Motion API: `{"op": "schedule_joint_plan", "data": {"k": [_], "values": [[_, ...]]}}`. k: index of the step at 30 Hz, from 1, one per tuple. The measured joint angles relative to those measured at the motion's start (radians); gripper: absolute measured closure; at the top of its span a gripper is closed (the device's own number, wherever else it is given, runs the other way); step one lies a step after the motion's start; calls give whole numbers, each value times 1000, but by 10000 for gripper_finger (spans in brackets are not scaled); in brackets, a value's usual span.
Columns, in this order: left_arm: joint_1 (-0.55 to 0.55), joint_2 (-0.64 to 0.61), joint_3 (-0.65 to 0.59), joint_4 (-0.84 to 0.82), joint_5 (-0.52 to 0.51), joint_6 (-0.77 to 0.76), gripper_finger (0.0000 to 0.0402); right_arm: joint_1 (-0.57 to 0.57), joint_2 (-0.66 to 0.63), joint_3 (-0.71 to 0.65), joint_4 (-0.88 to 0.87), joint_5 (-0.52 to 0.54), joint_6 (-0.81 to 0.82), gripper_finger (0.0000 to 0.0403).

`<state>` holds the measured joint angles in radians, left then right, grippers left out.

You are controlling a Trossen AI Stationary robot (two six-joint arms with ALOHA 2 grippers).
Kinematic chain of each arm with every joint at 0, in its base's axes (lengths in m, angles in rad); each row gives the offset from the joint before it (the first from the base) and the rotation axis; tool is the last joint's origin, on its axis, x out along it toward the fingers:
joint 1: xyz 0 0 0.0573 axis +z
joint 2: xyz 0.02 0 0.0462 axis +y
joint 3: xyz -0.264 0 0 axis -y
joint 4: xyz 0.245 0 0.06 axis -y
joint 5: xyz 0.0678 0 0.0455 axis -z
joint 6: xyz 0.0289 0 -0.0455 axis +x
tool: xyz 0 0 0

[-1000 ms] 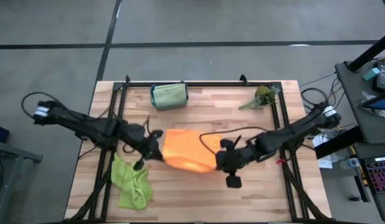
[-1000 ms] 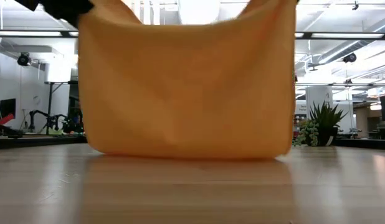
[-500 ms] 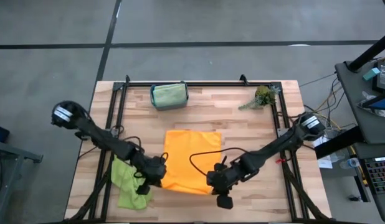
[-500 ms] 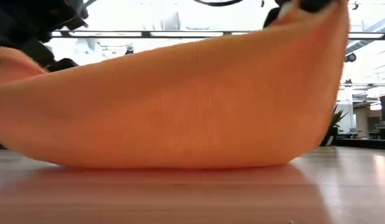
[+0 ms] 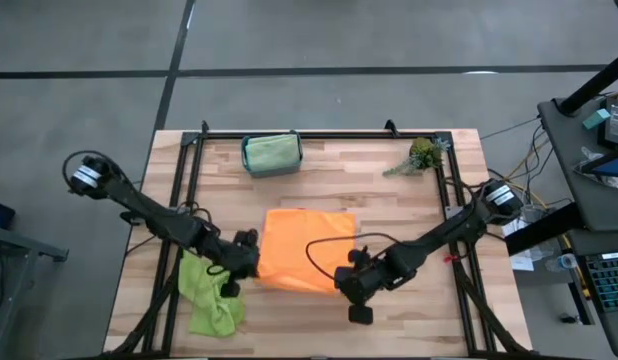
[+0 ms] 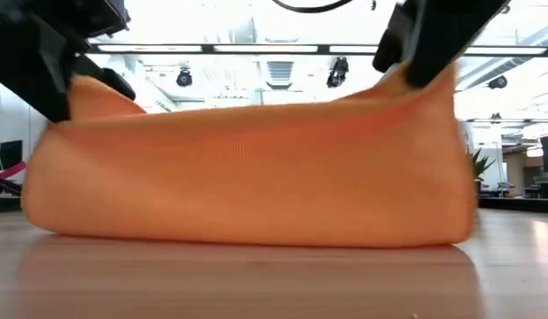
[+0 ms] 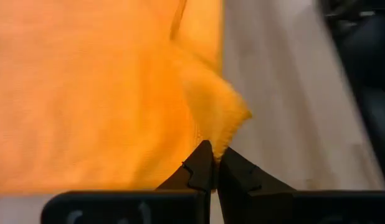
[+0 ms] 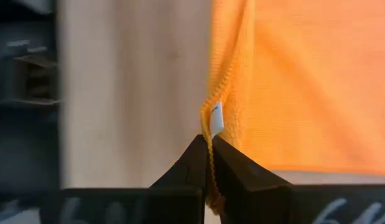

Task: Fold microfiber towels
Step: Fold the orange microfiber towel

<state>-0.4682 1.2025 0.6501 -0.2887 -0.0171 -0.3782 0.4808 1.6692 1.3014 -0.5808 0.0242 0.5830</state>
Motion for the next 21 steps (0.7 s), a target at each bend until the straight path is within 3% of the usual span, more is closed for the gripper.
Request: {"op": "schedule_joint_plan", "data": {"k": [10, 17, 21], "values": [[169, -44, -91, -10, -51, 71, 402, -123, 2, -18, -128, 253, -160, 394], [264, -31, -100, -4, -144, 129, 402, -220, 2, -54, -132, 276, -203, 394], [310, -2, -101, -3, -198, 149, 402, -249, 2, -85, -134, 339, -204, 394]]}}
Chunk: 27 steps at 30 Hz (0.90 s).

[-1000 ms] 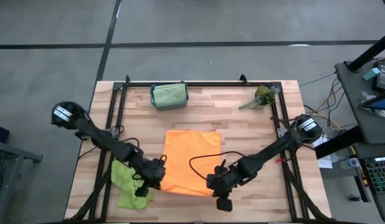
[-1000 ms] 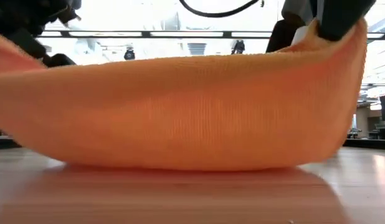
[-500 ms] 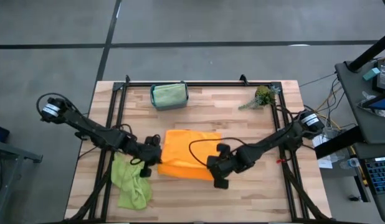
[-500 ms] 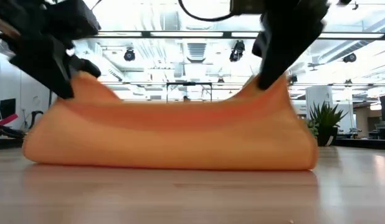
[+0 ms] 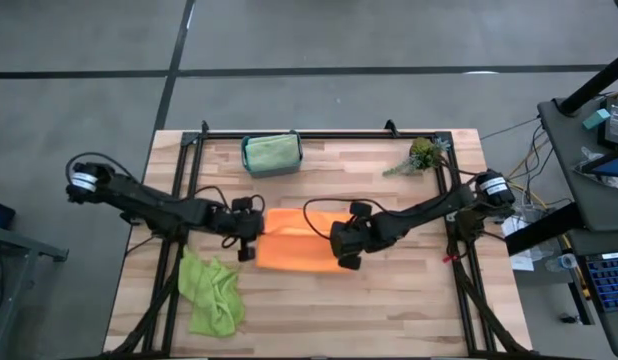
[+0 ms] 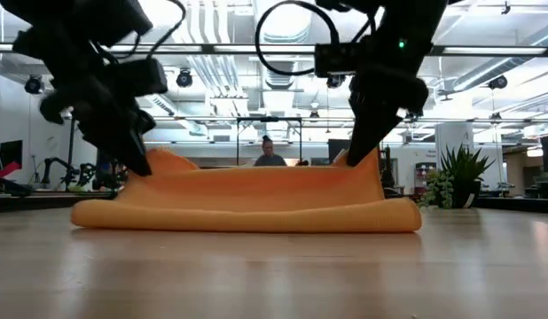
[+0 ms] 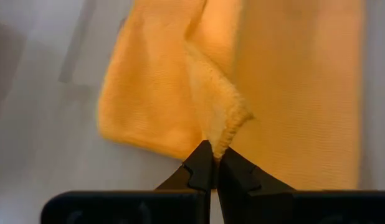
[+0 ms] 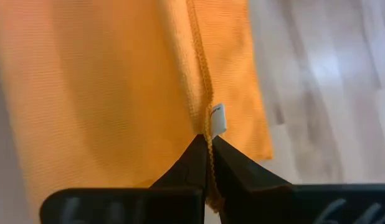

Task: Fold microfiber towels
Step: Fold the orange microfiber towel

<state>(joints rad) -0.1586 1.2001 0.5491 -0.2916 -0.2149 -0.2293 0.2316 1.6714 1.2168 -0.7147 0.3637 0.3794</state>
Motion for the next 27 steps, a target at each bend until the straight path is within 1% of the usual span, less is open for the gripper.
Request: {"op": "schedule_joint_plan", "data": {"k": [5, 8, 11, 15, 23, 27], "values": [[58, 48, 0, 24, -23, 28, 402, -32, 0, -22, 3, 46, 0, 394], [84, 74, 0, 48, -64, 35, 402, -49, 0, -34, 5, 79, 2, 394], [109, 95, 0, 55, -92, 37, 402, -64, 0, -49, 29, 83, -2, 394], [127, 122, 0, 63, -94, 58, 402, -79, 0, -64, 65, 83, -19, 394], [141, 163, 2, 99, -97, 78, 402, -96, 0, -65, 77, 84, -37, 394], [150, 166, 2, 96, -63, 79, 401, -108, 0, -65, 69, 81, -27, 381]]}}
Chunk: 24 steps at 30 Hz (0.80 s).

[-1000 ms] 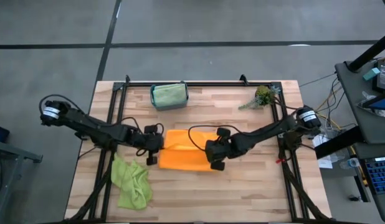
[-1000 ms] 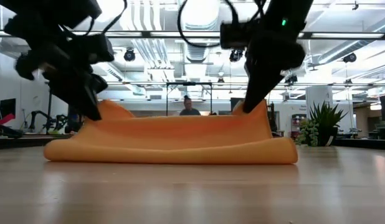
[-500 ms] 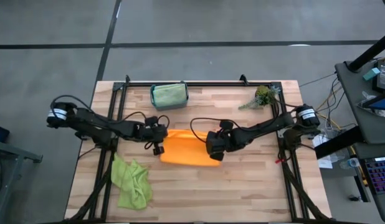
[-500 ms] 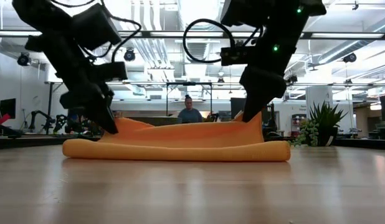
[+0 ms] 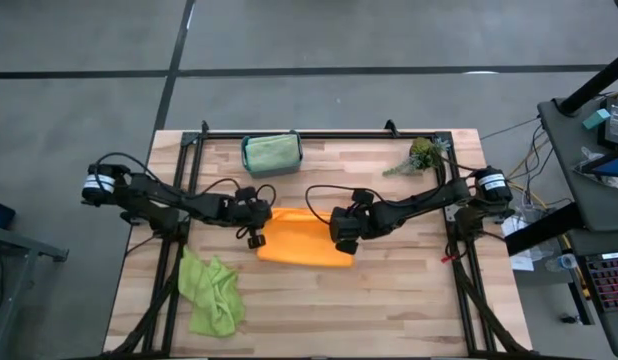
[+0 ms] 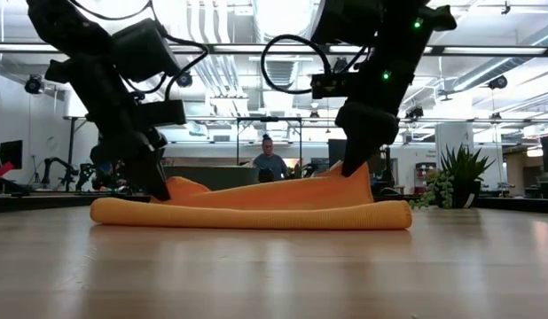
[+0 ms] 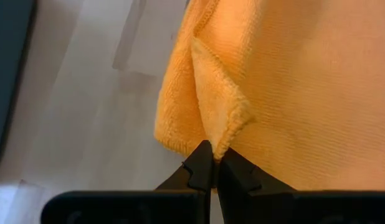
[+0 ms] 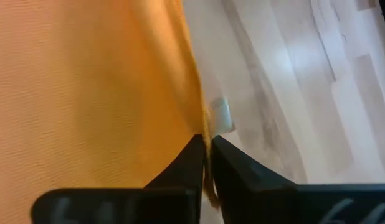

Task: Fold microfiber towels
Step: Fold the orange microfiber towel

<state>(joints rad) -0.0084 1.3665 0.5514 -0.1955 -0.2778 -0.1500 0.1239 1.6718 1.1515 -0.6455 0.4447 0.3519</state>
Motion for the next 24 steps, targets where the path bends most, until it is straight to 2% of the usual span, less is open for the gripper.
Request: {"op": "schedule_joint_plan", "data": {"k": [5, 11, 16, 20, 24], "values": [[23, -16, 6, -31, 8, 0, 379, -20, 0, 0, -12, -19, 0, 347], [34, -29, 7, -52, 11, 12, 309, -31, 0, 0, -57, -34, 3, 298], [35, -31, 7, -58, 11, 68, 255, -32, 0, -1, -90, -33, -5, 271], [36, -42, 8, -76, 11, 123, 235, -31, -1, -15, -87, -34, -31, 261], [43, -60, 11, -78, 12, 166, 233, -30, -8, -47, -29, -46, -49, 263]]}}
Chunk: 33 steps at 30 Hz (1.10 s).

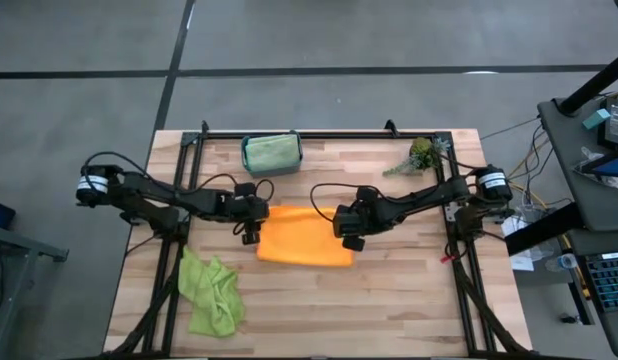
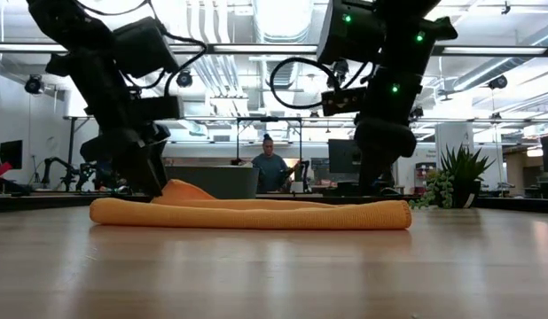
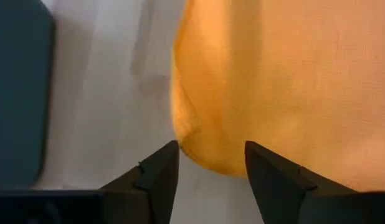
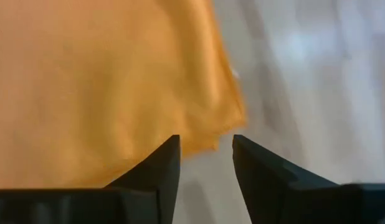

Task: Fold microfiber towels
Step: Fold the orange microfiber towel

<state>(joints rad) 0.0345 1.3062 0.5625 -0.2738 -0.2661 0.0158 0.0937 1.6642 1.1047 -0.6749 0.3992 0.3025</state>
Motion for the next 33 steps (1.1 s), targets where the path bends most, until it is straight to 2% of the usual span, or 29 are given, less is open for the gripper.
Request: {"op": "schedule_joint_plan", "data": {"k": [7, 11, 15, 20, 26, 33], "values": [[49, -2, 1, 77, 0, 32, 233, 0, -17, -110, 355, -161, -47, 302], [68, 10, 0, 110, 0, 47, 244, 0, -17, -171, 519, -198, -49, 328], [69, 10, -1, 110, 0, 72, 294, 0, -17, -185, 536, -199, -16, 348], [71, 10, -2, 115, -1, 74, 389, 0, -17, -182, 540, -198, -14, 360], [71, 4, 1, 141, -139, 71, 396, 0, -17, -180, 542, -198, -14, 358], [72, 12, 0, 135, -119, 45, 390, 0, -17, -180, 539, -198, -1, 360]]}}
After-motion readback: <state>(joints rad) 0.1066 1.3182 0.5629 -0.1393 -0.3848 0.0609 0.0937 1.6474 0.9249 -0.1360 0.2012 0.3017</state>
